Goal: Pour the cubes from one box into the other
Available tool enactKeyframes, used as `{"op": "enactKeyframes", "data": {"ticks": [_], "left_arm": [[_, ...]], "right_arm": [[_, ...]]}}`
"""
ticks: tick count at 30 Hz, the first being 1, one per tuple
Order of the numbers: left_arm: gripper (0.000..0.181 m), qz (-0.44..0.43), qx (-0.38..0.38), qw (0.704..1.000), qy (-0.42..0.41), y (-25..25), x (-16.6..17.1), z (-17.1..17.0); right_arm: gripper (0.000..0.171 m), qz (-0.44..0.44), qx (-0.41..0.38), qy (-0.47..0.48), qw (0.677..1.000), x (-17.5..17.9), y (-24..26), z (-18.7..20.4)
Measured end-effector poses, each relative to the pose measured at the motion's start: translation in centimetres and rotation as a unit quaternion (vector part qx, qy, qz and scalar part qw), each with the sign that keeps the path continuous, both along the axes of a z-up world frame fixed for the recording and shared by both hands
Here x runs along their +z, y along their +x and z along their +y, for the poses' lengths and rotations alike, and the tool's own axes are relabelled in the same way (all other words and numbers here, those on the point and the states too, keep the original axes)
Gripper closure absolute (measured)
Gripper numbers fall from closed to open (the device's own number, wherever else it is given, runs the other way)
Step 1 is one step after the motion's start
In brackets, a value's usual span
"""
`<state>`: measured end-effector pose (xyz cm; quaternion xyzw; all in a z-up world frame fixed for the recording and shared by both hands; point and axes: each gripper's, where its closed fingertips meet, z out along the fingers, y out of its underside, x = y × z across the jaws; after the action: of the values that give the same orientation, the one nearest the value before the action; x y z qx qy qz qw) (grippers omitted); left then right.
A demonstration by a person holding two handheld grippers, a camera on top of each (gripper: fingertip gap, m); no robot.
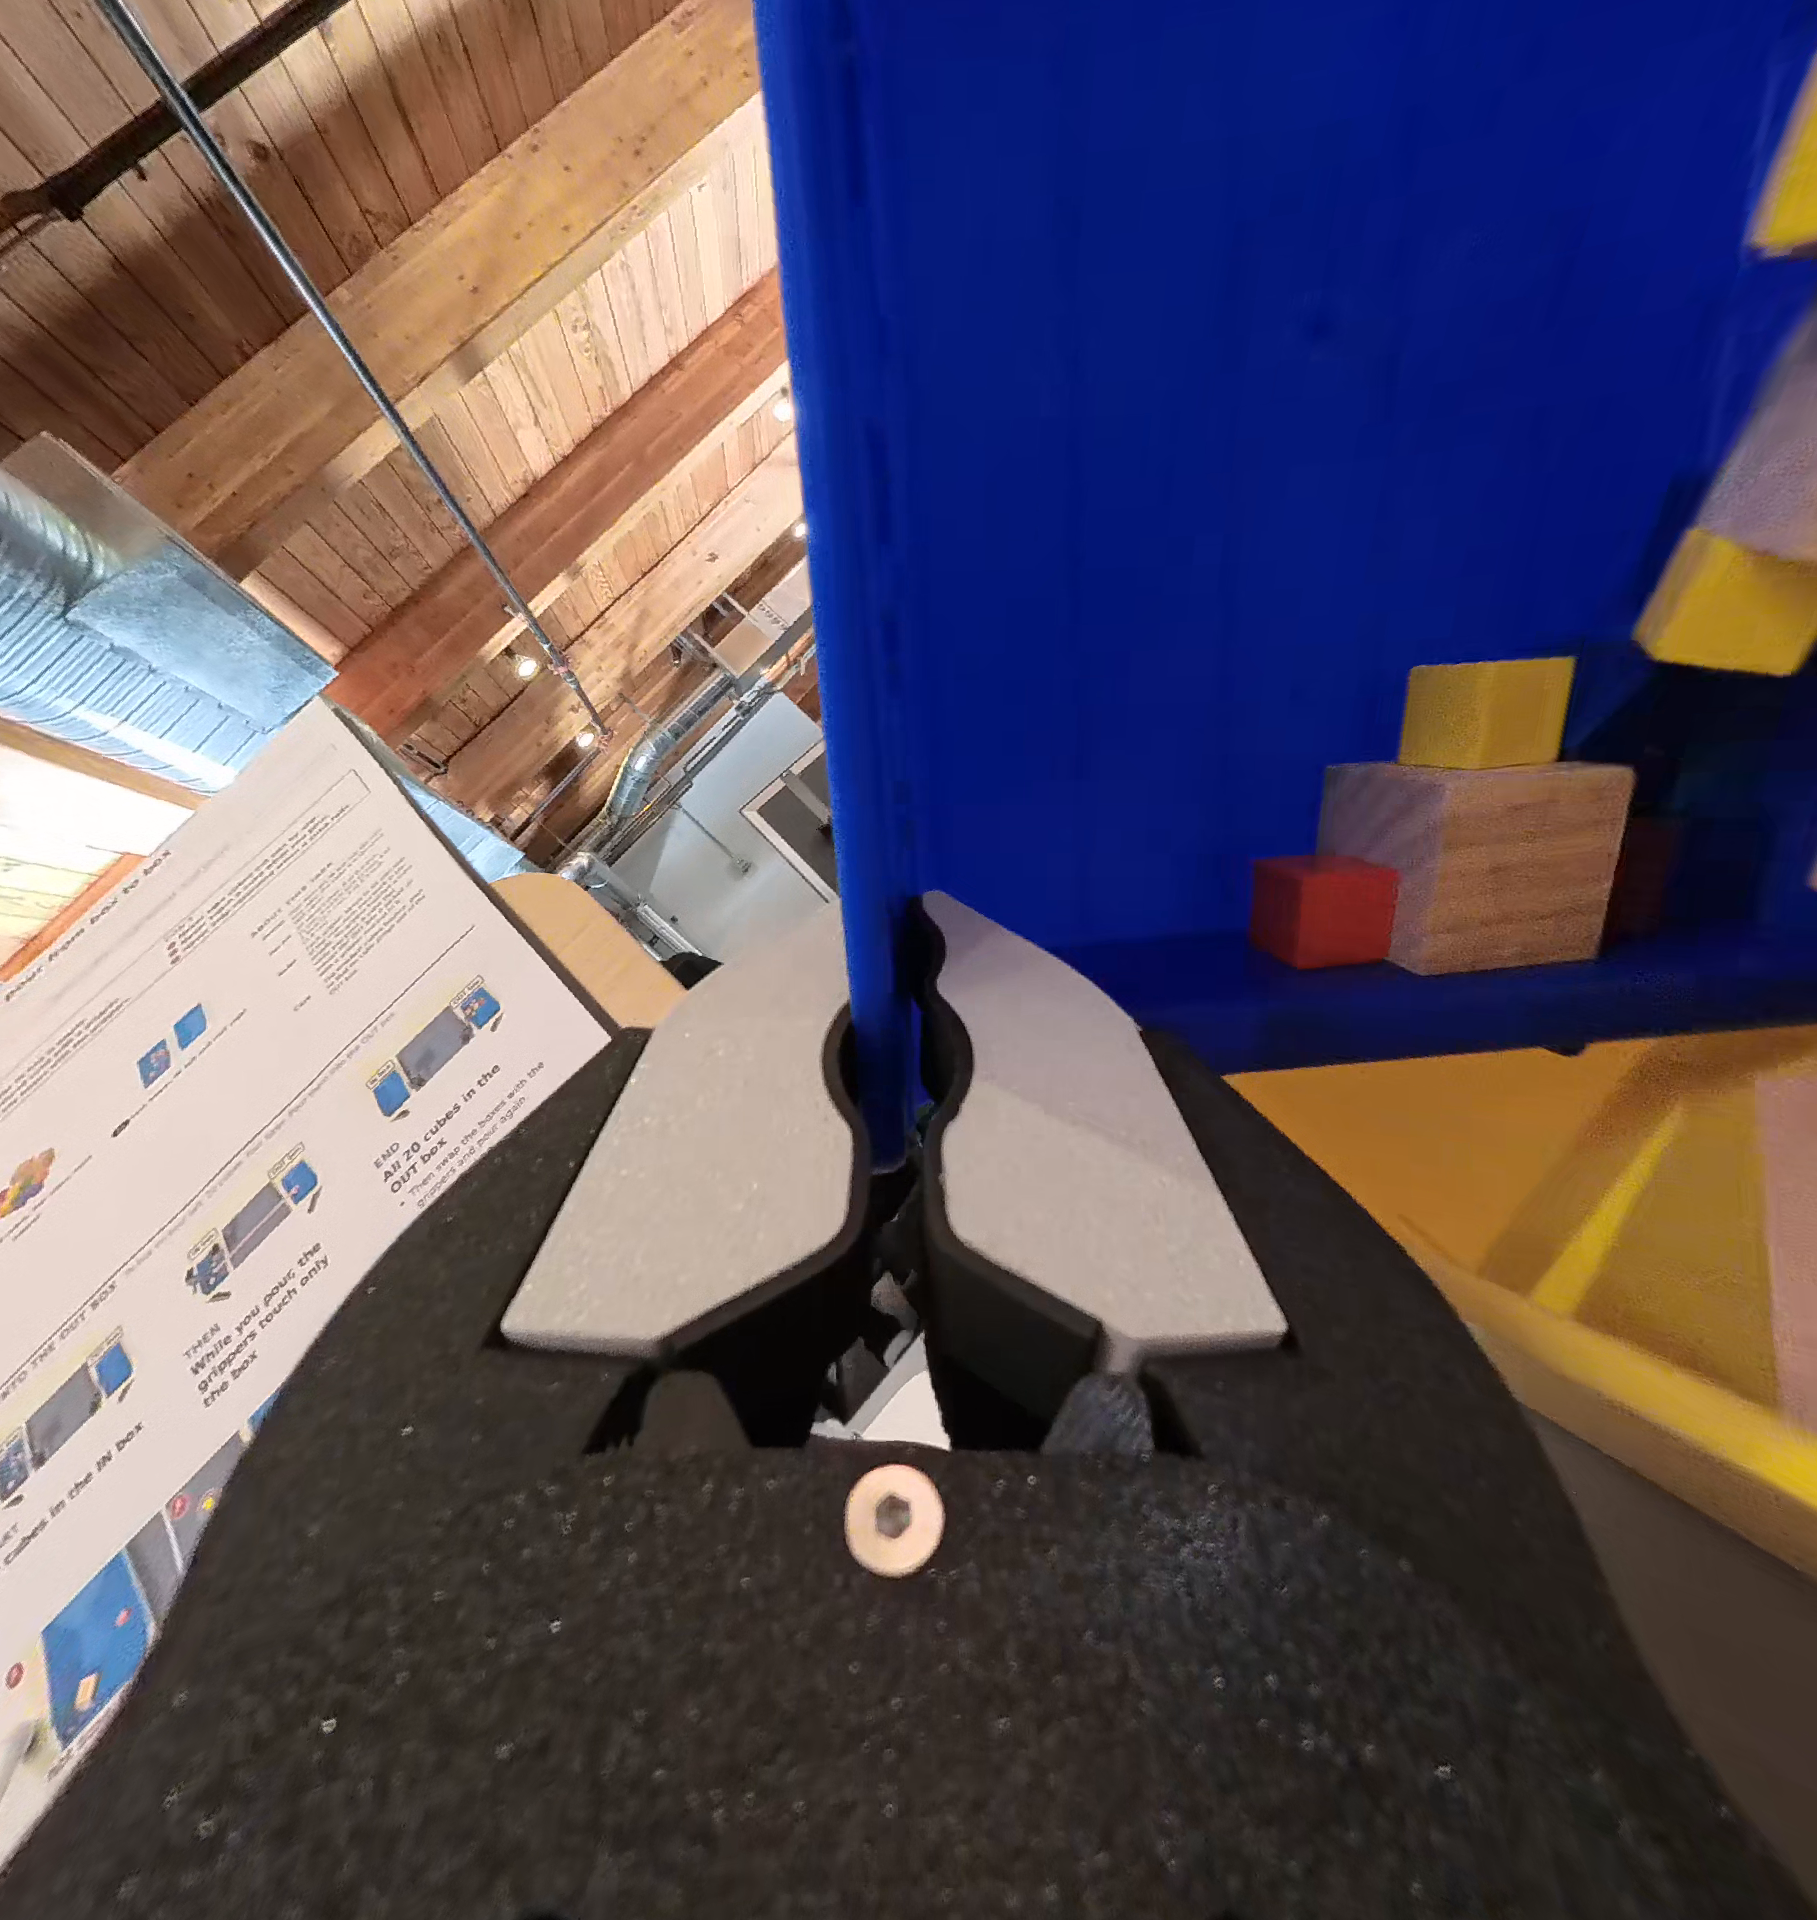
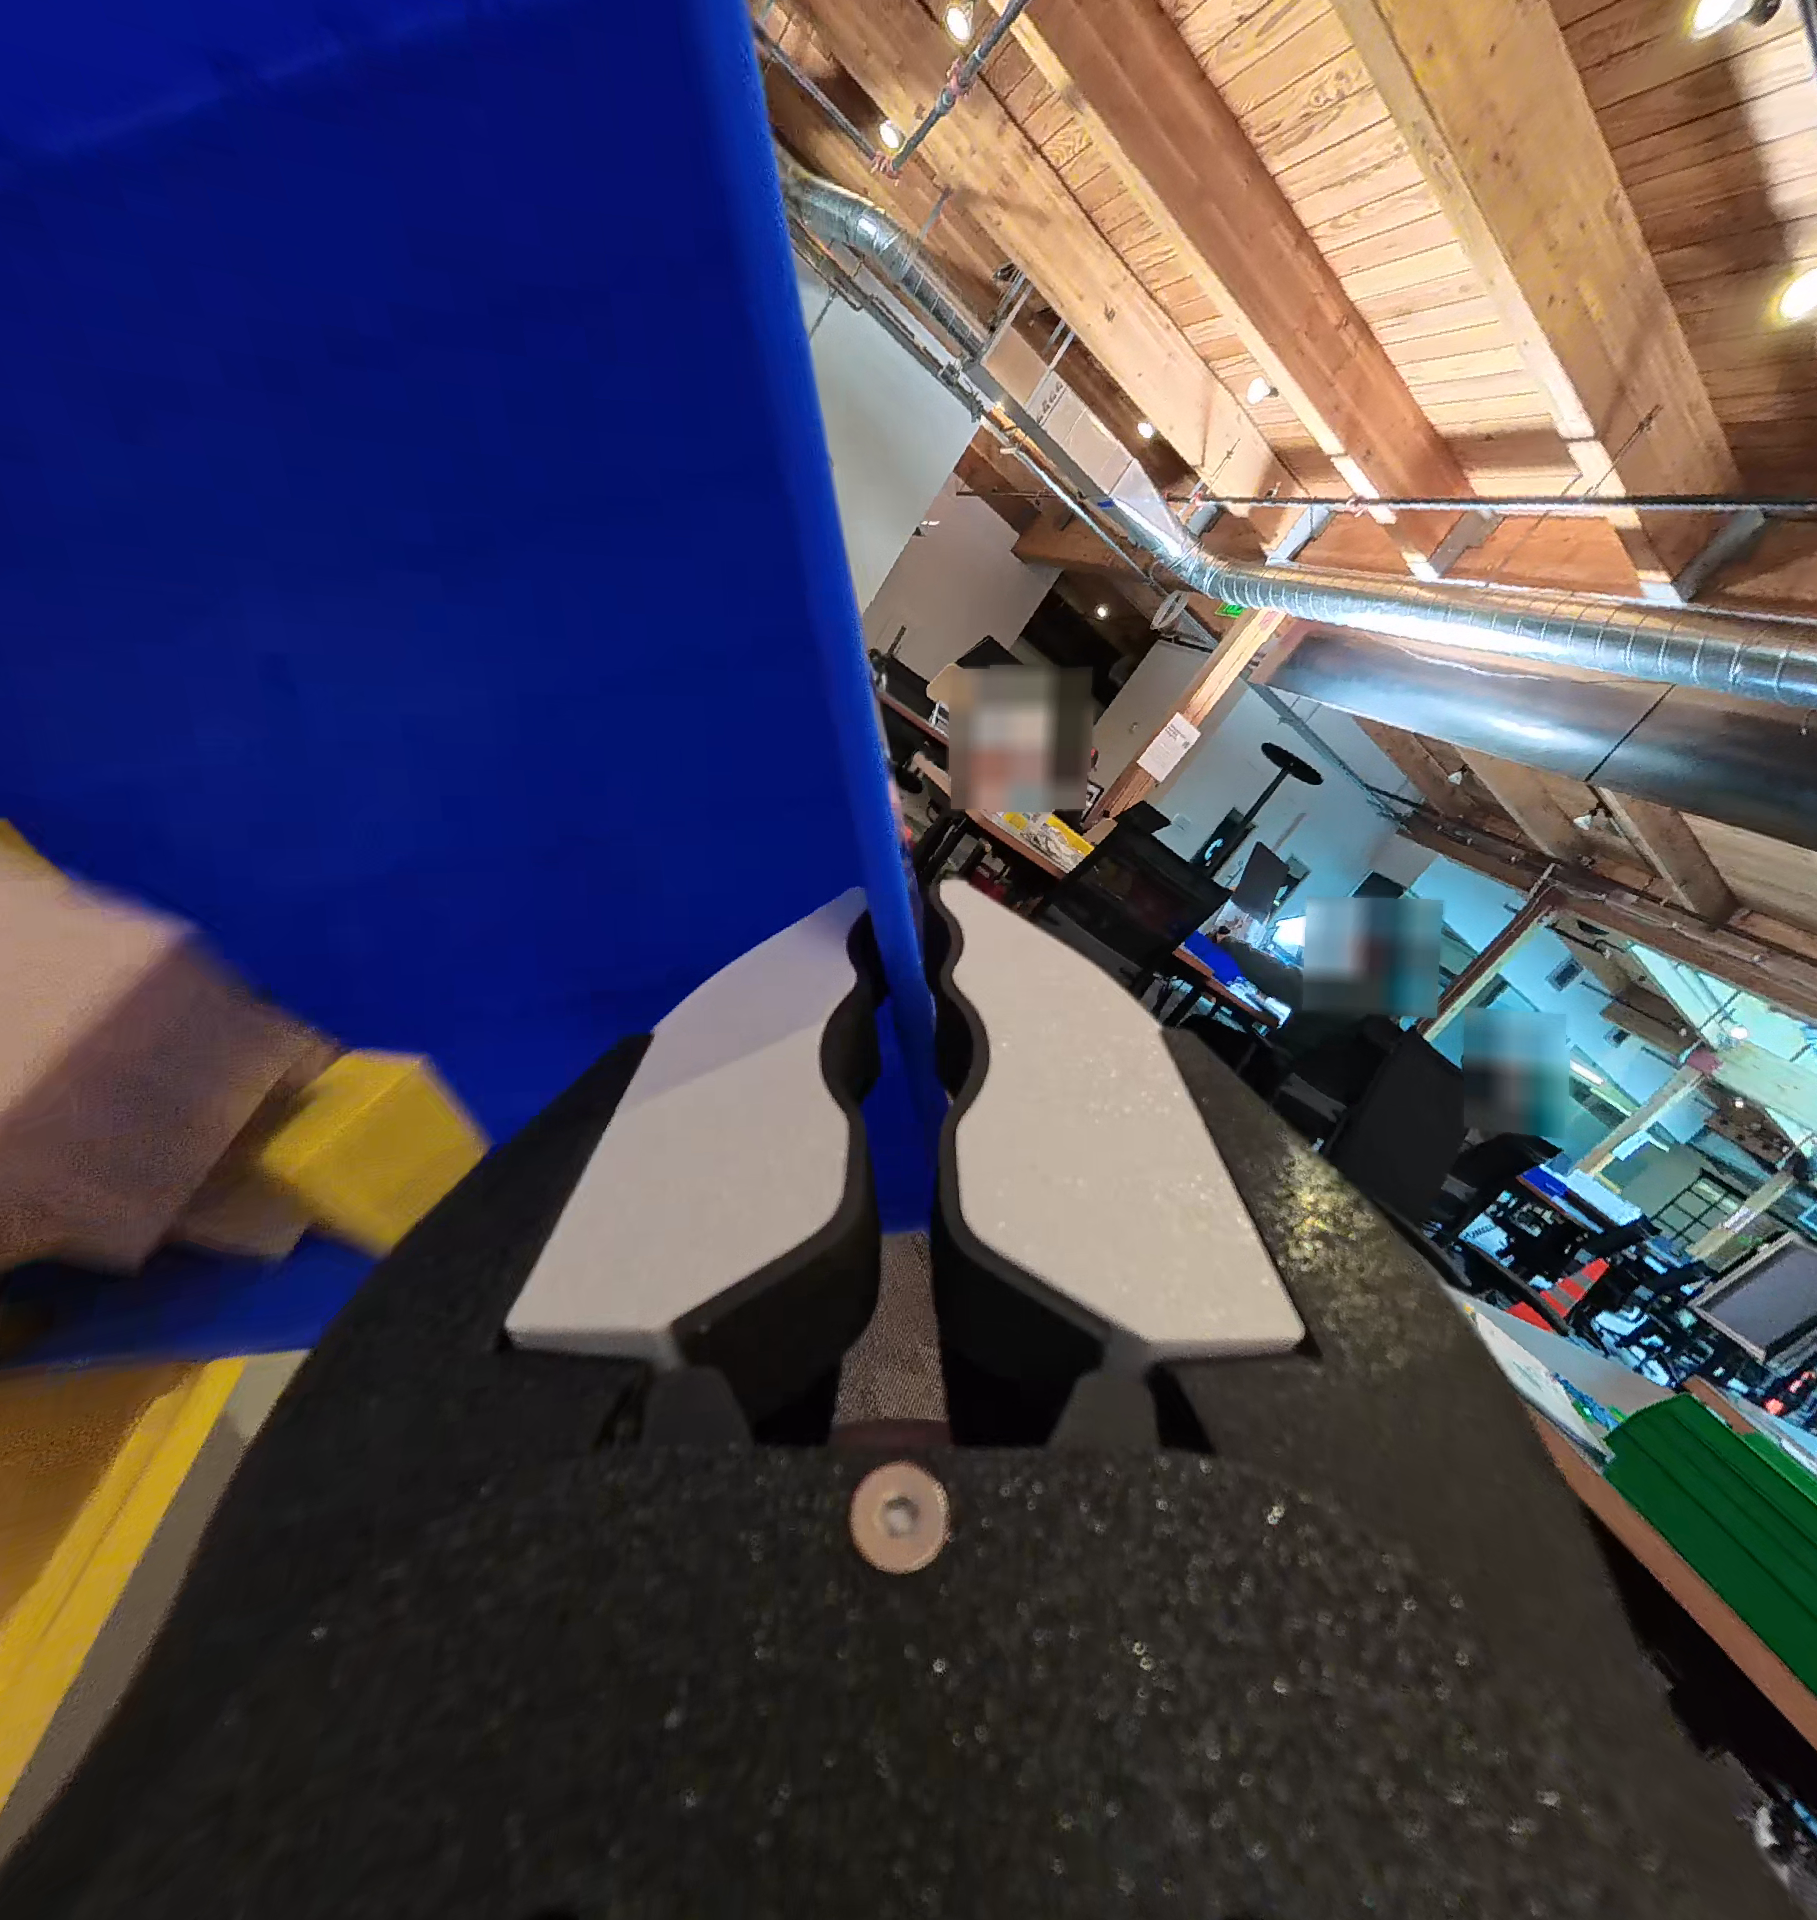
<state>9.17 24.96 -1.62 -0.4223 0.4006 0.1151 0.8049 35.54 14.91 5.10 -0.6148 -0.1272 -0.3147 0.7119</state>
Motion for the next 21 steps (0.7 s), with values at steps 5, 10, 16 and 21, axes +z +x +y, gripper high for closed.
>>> {"op": "enactKeyframes", "data": {"ticks": [5, 10, 16, 21], "left_arm": [[0.179, -0.004, 0.01, 1.0, -0.001, -0.5, -0.1, 0.3], [0.179, -0.004, 0.01, 1.0, 0.005, -0.4, 0.1, 0.3], [0.179, -0.002, 0.013, 1.0, 0.025, -0.1, 0.3, 0.0], [0.179, -0.007, 0.012, 0.999, 0.041, 0.1, 0.9, -0.8]], "right_arm": [[0.166, -0.007, -0.003, 0.013, 1.0, 0.1, -0.7, -0.2], [0.166, -0.005, -0.007, 0.024, 1.0, 0.1, -0.7, -0.5], [0.166, -0.01, -0.014, 0.047, 0.999, -0.3, -0.4, -1.3], [0.166, -0.033, -0.021, 0.074, 0.996, 0.5, -0.7, -2.7]]}}
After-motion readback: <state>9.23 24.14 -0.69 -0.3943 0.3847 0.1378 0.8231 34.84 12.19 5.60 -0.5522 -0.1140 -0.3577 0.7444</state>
